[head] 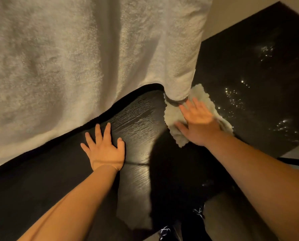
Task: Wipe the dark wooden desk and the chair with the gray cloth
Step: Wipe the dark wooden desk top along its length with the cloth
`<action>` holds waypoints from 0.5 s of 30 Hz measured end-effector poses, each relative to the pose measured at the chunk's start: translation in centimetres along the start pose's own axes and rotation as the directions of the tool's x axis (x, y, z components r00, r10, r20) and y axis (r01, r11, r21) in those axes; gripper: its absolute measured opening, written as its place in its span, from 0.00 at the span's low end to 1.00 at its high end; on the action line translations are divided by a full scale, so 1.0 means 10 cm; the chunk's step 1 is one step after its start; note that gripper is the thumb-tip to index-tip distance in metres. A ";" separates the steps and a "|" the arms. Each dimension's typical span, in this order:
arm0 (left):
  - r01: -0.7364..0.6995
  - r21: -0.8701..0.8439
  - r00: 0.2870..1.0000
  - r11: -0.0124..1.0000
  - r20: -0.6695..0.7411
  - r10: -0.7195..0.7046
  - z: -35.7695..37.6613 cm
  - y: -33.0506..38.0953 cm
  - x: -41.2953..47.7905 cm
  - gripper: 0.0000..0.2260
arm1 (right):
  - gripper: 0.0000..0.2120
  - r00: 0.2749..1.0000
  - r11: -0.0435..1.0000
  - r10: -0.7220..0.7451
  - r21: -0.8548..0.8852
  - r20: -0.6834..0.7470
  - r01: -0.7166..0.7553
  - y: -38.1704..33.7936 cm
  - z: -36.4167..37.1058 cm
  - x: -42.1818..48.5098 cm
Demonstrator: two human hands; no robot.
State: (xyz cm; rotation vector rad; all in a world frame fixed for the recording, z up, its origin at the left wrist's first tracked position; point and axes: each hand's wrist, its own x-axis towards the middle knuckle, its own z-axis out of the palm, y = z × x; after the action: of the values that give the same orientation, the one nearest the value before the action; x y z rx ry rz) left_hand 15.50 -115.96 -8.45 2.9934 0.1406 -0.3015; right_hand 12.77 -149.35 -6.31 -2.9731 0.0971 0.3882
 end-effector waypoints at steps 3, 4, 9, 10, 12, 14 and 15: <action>-0.010 -0.011 1.000 1.000 -0.011 0.010 0.02 -0.03 -0.02 0.32 | 0.42 0.999 0.998 0.052 0.026 -0.005 -0.052 -0.22 0.13 -0.17; -0.016 -0.016 1.000 1.000 -0.013 0.016 0.02 -0.03 -0.03 0.32 | 0.41 0.999 0.998 0.040 0.056 0.014 -0.041 -0.39 0.18 -0.32; -0.020 -0.019 1.000 1.000 0.001 0.020 -0.01 -0.02 -0.04 0.33 | 0.39 0.974 0.984 -0.178 0.045 0.139 0.173 -0.79 0.34 -1.13; -0.024 -0.016 1.000 1.000 -0.001 0.024 -0.01 -0.02 -0.04 0.33 | 0.39 0.973 0.981 -0.193 0.034 0.128 0.190 -0.65 0.35 -1.16; -0.025 -0.020 1.000 0.999 -0.009 0.025 0.00 -0.02 -0.03 0.33 | 0.40 0.989 0.990 -0.138 0.002 0.048 0.138 -0.27 0.31 -1.06; -0.024 -0.016 1.000 1.000 -0.010 0.024 0.01 -0.02 -0.02 0.33 | 0.42 1.000 1.000 0.011 -0.022 -0.028 -0.012 0.06 0.24 -0.88; -0.024 -0.008 1.000 1.000 -0.014 0.024 0.02 -0.02 -0.02 0.33 | 0.42 0.995 0.995 0.101 -0.013 -0.020 -0.102 0.12 0.24 -0.80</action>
State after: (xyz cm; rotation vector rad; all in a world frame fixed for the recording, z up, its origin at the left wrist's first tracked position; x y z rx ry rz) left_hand 15.27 -115.80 -8.64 2.9872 0.1076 -0.2772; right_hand 4.34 -149.86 -6.65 -2.9944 0.2493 0.3739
